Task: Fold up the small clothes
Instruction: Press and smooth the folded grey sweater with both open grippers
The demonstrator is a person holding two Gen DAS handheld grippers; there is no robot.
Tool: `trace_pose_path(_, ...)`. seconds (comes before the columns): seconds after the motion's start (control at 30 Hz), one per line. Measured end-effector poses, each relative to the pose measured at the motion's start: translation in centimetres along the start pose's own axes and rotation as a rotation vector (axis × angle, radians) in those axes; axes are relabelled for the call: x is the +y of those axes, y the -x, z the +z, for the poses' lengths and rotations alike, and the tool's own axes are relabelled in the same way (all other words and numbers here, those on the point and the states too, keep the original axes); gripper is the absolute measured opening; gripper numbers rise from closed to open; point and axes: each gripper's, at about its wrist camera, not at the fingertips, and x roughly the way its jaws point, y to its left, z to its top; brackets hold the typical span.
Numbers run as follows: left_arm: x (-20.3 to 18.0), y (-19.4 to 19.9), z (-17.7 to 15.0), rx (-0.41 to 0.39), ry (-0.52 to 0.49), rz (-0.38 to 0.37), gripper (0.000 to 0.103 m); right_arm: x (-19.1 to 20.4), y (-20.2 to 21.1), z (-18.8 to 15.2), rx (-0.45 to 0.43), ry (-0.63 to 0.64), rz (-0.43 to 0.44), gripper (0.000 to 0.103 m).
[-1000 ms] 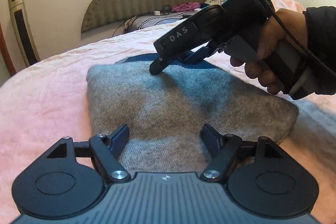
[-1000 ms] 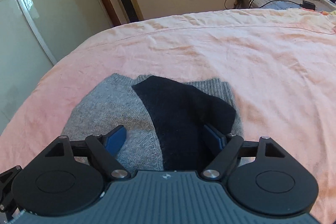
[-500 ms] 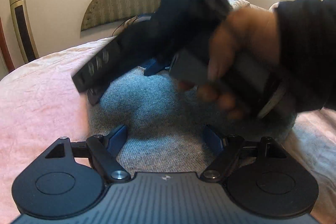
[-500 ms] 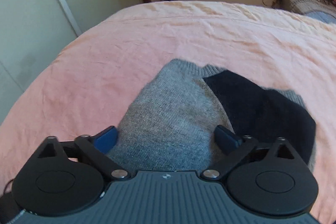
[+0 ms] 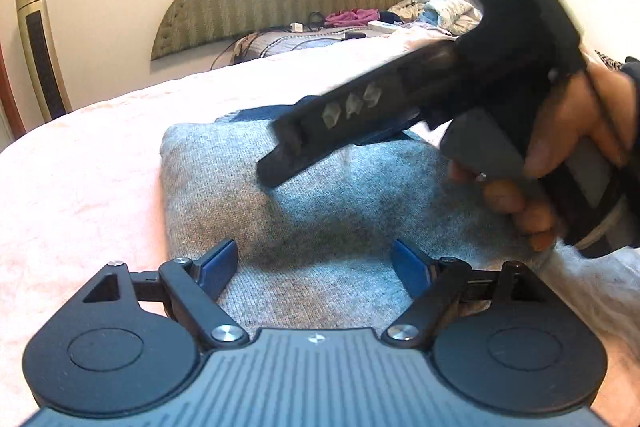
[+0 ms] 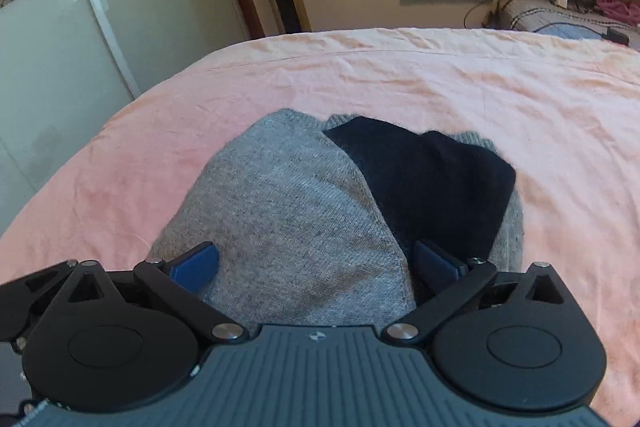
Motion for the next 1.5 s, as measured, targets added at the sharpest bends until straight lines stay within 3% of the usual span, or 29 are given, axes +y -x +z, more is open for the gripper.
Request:
trace_pose_path(0.07, 1.3, 1.8, -0.4, -0.036, 0.095, -0.005, 0.085, -0.6, 2.3, 0.5, -0.003, -0.119, 0.009, 0.101)
trace_pose_path(0.13, 4.2, 3.7, -1.3, -0.055, 0.281, -0.041, 0.086, -2.2, 5.6, -0.2, -0.063, -0.217, 0.065, 0.102)
trace_pose_path(0.2, 7.4, 4.2, -2.2, 0.003, 0.476, -0.107, 0.086, -4.3, 8.3, -1.8, -0.072, -0.304, 0.094, 0.103)
trace_pose_path(0.27, 10.1, 3.6, -3.4, 0.101, 0.673, -0.194, 0.085, -6.0, 9.5, -4.1, -0.008, -0.384, 0.103, 0.098)
trace_pose_path(0.33, 11.5, 3.5, -3.8, 0.104, 0.782, -0.277, 0.084, -6.9, 9.6, -6.2, 0.06, -0.428, 0.115, 0.091)
trace_pose_path(0.4, 12.5, 1.9, -4.2, 0.16, 0.898, -0.428, 0.084, -6.7, 9.6, -7.7, 0.08, -0.441, 0.158, 0.086)
trace_pose_path(0.43, 12.4, 1.0, -4.4, 0.188, 0.933, -0.495, 0.08, -6.5, 9.5, -8.1, 0.089, -0.452, 0.198, 0.086)
trace_pose_path(0.47, 12.2, 0.2, -4.4, 0.216, 0.945, -0.527, 0.069, -6.3, 9.2, -8.4, 0.097, -0.466, 0.241, 0.083)
trace_pose_path(0.5, 11.7, -0.3, -4.4, 0.231, 0.93, -0.518, 0.058, -6.0, 8.8, -8.6, 0.109, -0.471, 0.28, 0.078)
trace_pose_path(0.53, 11.5, -0.6, -4.3, 0.244, 0.908, -0.492, 0.033, -5.8, 8.2, -8.8, 0.124, -0.468, 0.296, 0.065)
trace_pose_path(0.57, 11.3, -1.2, -4.3, 0.274, 0.902, -0.47, 0.014, -5.8, 7.7, -9.0, 0.128, -0.464, 0.296, 0.038)
trace_pose_path(0.6, 11.5, -1.5, -4.6, 0.287, 0.926, -0.473, 0.014, -6.0, 7.1, -9.1, 0.15, -0.484, 0.285, 0.025)
trace_pose_path(0.67, 11.5, -0.9, -4.3, 0.293, 0.913, -0.453, 0.012, -6.2, 6.9, -9.5, 0.137, -0.5, 0.314, 0.024)
trace_pose_path(0.8, 9.9, 2.4, -3.7, 0.278, 0.721, -0.415, 0.012, -4.4, 8.6, -10.4, 0.162, -0.371, 0.293, 0.024)
trace_pose_path(0.9, 9.6, 3.1, -4.4, 0.263, 0.624, -0.364, 0.016, -4.3, 9.2, -11.2, 0.13, -0.382, 0.294, 0.024)
trace_pose_path(0.97, 9.8, 4.3, -3.3, 0.257, 0.582, -0.301, 0.028, -4.8, 9.9, -10.6, 0.112, -0.425, 0.302, 0.051)
trace_pose_path(1.03, 9.5, 6.4, -1.6, 0.161, 0.506, -0.204, 0.037, -5.1, 11.5, -8.9, 0.016, -0.418, 0.234, 0.074)
trace_pose_path(1.1, 8.3, 7.9, 0.1, 0.046, 0.398, -0.149, 0.06, -5.4, 12.0, -6.2, -0.07, -0.402, 0.205, 0.076)
trace_pose_path(1.13, 7.5, 8.1, 0.8, 0.01, 0.353, -0.142, 0.077, -5.6, 11.7, -4.9, -0.093, -0.406, 0.188, 0.076)
trace_pose_path(1.17, 6.3, 7.4, 1.6, -0.007, 0.312, -0.145, 0.078, -5.5, 11.0, -3.3, -0.106, -0.402, 0.179, 0.076)
trace_pose_path(1.23, 4.4, 5.2, 2.2, 0.032, 0.26, -0.171, 0.078, -5.0, 8.6, -0.6, -0.087, -0.368, 0.201, 0.076)
trace_pose_path(1.33, 1.9, 1.1, 1.4, 0.146, 0.189, -0.126, 0.077, -3.7, 3.4, 2.2, 0.034, -0.302, 0.155, 0.076)
trace_pose_path(1.4, 0.7, 0.9, 0.1, 0.098, 0.102, -0.095, 0.078, -2.8, 0.1, 2.4, 0.143, -0.196, 0.032, 0.076)
trace_pose_path(1.43, 0.4, 1.1, -0.5, 0.087, 0.067, -0.088, 0.078, -2.5, 0.0, 2.1, 0.118, -0.119, 0.017, 0.077)
trace_pose_path(1.5, 0.5, 1.5, -1.2, 0.074, 0.051, -0.092, 0.078, -3.5, -0.1, 2.1, 0.122, -0.125, 0.037, 0.077)
